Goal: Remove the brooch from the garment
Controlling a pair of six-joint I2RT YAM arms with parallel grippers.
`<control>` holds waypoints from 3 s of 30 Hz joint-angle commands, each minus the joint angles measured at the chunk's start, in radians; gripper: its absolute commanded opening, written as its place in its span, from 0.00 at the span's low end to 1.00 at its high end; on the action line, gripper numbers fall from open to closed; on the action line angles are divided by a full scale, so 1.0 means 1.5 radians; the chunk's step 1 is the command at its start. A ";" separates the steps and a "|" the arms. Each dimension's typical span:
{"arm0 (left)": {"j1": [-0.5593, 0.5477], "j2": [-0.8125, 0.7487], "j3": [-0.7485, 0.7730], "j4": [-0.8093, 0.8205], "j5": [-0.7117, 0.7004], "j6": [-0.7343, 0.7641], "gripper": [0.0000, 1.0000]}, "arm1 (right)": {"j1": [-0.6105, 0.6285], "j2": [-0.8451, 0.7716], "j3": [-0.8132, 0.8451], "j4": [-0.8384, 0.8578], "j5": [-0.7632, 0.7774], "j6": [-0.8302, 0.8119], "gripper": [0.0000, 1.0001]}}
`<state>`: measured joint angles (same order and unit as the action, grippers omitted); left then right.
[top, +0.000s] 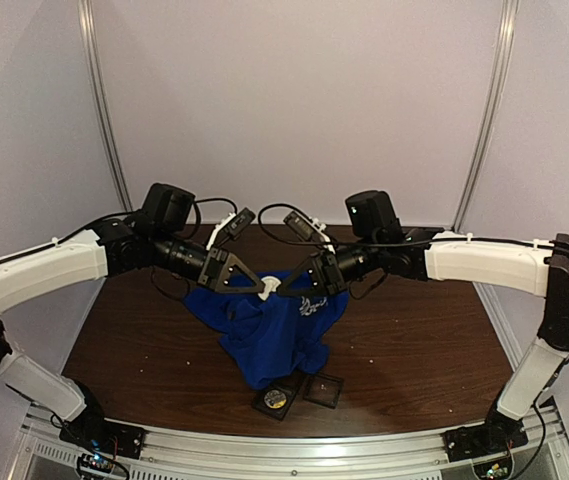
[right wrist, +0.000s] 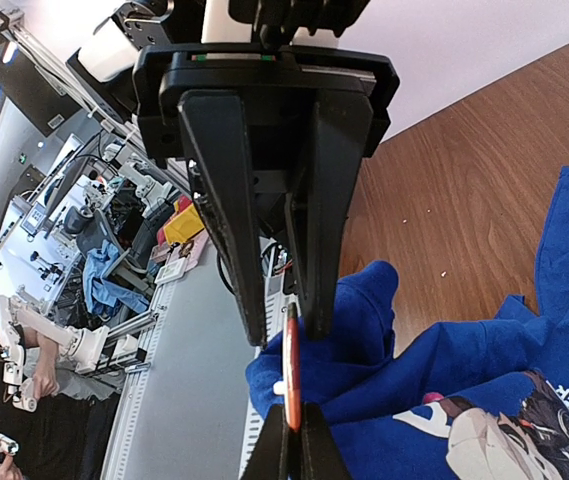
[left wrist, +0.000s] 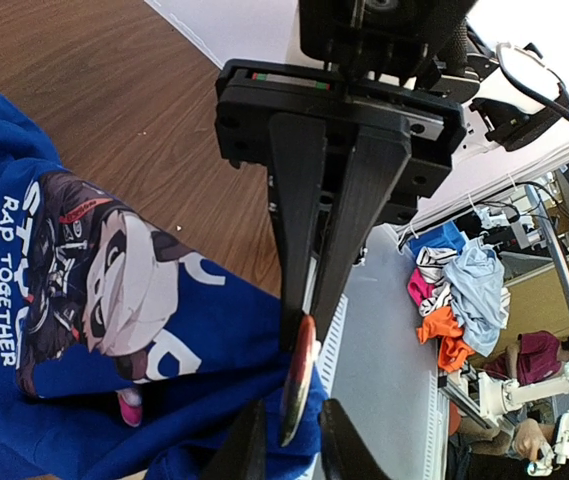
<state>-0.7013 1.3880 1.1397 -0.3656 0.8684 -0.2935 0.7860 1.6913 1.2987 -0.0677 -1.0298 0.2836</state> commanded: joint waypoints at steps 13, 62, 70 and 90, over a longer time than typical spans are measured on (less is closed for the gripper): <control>-0.015 0.013 0.015 0.025 0.006 0.003 0.00 | 0.001 0.012 0.010 -0.003 0.015 -0.007 0.04; -0.014 -0.097 -0.044 0.088 -0.029 0.018 0.00 | 0.094 -0.024 -0.230 0.603 0.266 0.322 0.45; -0.014 -0.098 -0.045 0.087 -0.033 0.019 0.00 | 0.094 -0.012 -0.227 0.591 0.266 0.323 0.36; -0.014 -0.103 -0.045 0.083 -0.020 0.033 0.00 | 0.094 0.016 -0.226 0.577 0.286 0.350 0.10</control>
<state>-0.7143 1.2675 1.0710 -0.2924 0.7849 -0.2718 0.9257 1.6749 0.9428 0.8467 -0.6338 0.7933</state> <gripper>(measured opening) 0.009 0.117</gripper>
